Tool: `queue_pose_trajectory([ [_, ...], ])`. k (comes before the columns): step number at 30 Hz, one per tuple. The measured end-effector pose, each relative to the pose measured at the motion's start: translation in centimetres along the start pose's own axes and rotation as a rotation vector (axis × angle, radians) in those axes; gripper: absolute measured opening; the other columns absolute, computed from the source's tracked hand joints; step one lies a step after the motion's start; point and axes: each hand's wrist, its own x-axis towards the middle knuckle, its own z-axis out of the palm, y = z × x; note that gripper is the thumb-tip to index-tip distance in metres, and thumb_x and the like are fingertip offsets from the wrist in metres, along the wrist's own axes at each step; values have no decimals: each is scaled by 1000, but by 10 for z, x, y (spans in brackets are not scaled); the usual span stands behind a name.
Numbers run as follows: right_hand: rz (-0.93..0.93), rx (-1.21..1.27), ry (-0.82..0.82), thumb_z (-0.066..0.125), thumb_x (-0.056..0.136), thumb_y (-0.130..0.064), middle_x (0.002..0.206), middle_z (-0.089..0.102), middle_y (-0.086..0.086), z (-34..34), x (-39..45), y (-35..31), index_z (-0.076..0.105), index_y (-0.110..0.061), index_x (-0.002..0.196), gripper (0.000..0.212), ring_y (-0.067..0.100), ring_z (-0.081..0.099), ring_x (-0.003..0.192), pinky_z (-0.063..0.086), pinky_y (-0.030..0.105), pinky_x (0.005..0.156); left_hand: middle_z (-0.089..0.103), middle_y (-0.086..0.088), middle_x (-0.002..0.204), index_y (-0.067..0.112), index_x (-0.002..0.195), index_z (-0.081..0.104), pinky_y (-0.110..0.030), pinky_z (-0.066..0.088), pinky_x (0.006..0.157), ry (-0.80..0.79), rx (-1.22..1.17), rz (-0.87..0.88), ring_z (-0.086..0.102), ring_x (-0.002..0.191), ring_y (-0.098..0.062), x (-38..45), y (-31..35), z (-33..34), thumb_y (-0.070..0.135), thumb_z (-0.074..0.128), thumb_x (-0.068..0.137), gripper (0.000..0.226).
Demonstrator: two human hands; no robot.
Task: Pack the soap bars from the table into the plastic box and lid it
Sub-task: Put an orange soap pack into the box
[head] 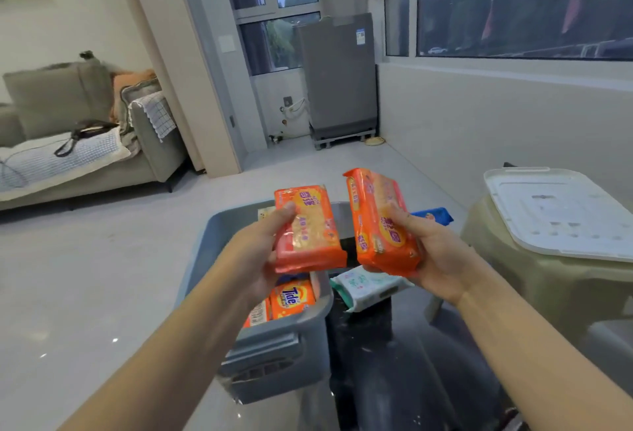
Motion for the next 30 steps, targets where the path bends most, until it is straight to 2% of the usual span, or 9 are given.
queue_pose_trajectory([
  [5, 12, -78, 100, 63, 77, -40, 84, 77, 2, 18, 25, 18, 67, -17, 99, 32, 14, 73, 74, 56, 23, 52, 66, -13, 83, 6, 91, 59, -32, 55, 54, 112, 105, -131, 65, 62, -24, 13, -2, -36, 23, 61, 89, 18],
  [7, 33, -93, 102, 59, 85, -38, 86, 77, 3, 23, 35, 25, 66, -15, 103, 30, 16, 74, 76, 56, 25, 54, 61, -13, 81, 5, 90, 58, -29, 54, 48, 124, 155, -182, 63, 58, -22, 17, -8, -45, 19, 58, 91, 14],
  [10, 68, -113, 103, 57, 87, -38, 89, 77, 5, 30, 44, 33, 63, -15, 107, 31, 17, 74, 78, 57, 27, 55, 60, -13, 75, 2, 91, 57, -35, 51, 57, 102, 274, -239, 60, 63, -25, 23, -14, -55, 13, 56, 91, 11],
  [14, 75, -122, 115, 61, 84, -37, 88, 77, 7, 32, 50, 39, 64, -14, 102, 30, 21, 74, 79, 59, 30, 57, 63, -13, 66, 2, 93, 56, -33, 53, 50, 22, 359, -384, 63, 50, -22, 26, -18, -58, 11, 55, 92, 9],
  [16, 71, -113, 124, 61, 84, -36, 86, 77, 7, 31, 51, 39, 64, -14, 100, 28, 21, 74, 76, 58, 29, 53, 66, -12, 57, 2, 95, 55, -38, 59, 59, 5, 356, -442, 63, 44, -21, 28, -22, -57, 10, 54, 92, 9],
  [18, 66, -114, 127, 62, 84, -36, 84, 77, 7, 31, 50, 39, 64, -13, 100, 28, 20, 74, 73, 56, 28, 49, 67, -14, 65, 0, 99, 54, -41, 56, 68, -15, 352, -474, 64, 51, -22, 32, -27, -56, 7, 54, 93, 10],
  [22, 59, -115, 129, 63, 82, -36, 82, 77, 6, 29, 51, 40, 64, -13, 100, 29, 20, 74, 71, 56, 27, 48, 66, -17, 86, -2, 111, 52, -42, 49, 87, -53, 349, -511, 63, 80, -27, 39, -33, -56, 9, 54, 93, 21],
  [26, 54, -124, 128, 63, 80, -37, 80, 77, 5, 30, 52, 40, 63, -14, 99, 29, 19, 74, 70, 55, 27, 48, 68, -7, 66, 5, 97, 61, -35, 53, 83, -8, 567, -514, 63, 64, -18, 43, -41, -58, 24, 65, 87, 22],
  [30, 30, -171, 142, 61, 83, -36, 77, 77, 3, 30, 51, 40, 64, -16, 95, 24, 17, 74, 68, 55, 25, 48, 73, -12, 91, 2, 103, 65, -41, 53, 92, 13, 785, -392, 66, 76, -24, 45, -43, -62, 31, 72, 80, 37],
])
